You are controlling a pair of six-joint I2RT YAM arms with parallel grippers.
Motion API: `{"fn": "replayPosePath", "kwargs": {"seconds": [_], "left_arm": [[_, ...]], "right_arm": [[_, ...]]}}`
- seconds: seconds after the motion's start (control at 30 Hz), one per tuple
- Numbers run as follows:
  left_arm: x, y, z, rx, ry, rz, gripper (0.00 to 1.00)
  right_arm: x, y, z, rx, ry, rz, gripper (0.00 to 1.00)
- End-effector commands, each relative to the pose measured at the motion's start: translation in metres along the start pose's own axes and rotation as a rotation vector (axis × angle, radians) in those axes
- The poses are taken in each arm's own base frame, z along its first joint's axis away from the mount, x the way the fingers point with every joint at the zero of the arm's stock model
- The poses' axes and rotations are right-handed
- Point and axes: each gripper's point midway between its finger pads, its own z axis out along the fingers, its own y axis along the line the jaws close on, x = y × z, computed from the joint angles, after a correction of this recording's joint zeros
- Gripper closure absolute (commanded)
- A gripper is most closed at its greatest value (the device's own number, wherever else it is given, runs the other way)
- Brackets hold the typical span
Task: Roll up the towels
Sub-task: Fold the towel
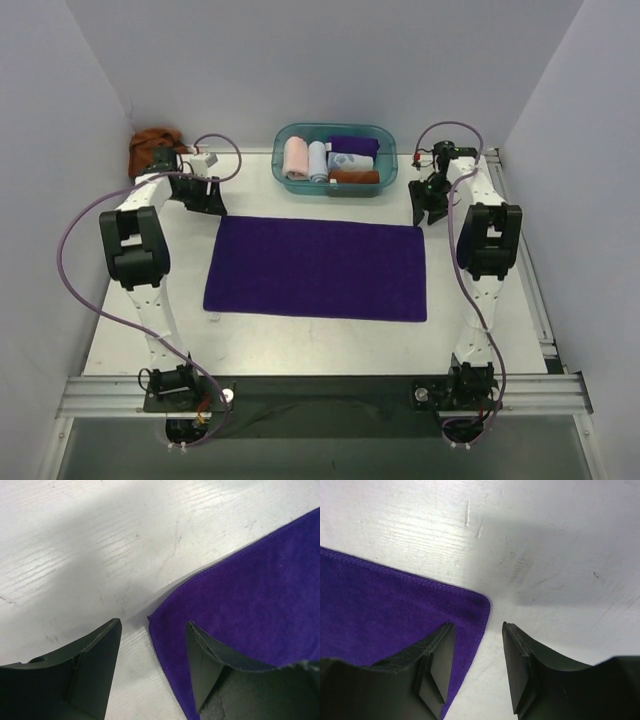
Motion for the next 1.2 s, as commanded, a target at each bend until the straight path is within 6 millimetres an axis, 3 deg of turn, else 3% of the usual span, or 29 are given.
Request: {"fn": "replayPosePath", "kwargs": {"seconds": [0.0, 0.4, 0.53, 0.6, 0.9, 0.97, 1.1, 1.17], "left_arm": [[-0.023, 0.005, 0.004, -0.019, -0.051, 0.044, 0.36], [-0.018, 0.0, 0.02, -0.006, -0.024, 0.065, 0.36], [-0.014, -0.001, 0.023, -0.013, -0.01, 0.081, 0.36], [-0.013, 0.0, 0.026, -0.016, -0.004, 0.082, 0.36], [-0.014, 0.001, 0.034, -0.017, 0.004, 0.093, 0.4], [-0.012, 0.002, 0.038, -0.016, 0.011, 0.097, 0.42], [-0.01, 0.001, 0.04, -0.007, 0.018, 0.1, 0.63], [-0.01, -0.003, 0.036, 0.016, 0.017, 0.105, 0.66]], "right_arm": [[0.0, 0.006, -0.001, 0.004, 0.023, 0.0, 0.57], [0.017, 0.004, 0.027, 0.035, 0.114, -0.03, 0.61], [0.022, 0.003, 0.032, 0.031, 0.133, -0.036, 0.7], [0.022, 0.003, 0.032, 0.032, 0.135, -0.039, 0.8], [0.016, 0.004, 0.028, 0.034, 0.115, -0.043, 0.98], [0.014, 0.003, 0.027, 0.037, 0.109, -0.042, 1.0], [0.009, 0.002, 0.025, 0.045, 0.097, -0.042, 1.0], [0.004, 0.0, 0.024, 0.049, 0.083, -0.039, 1.0]]}}
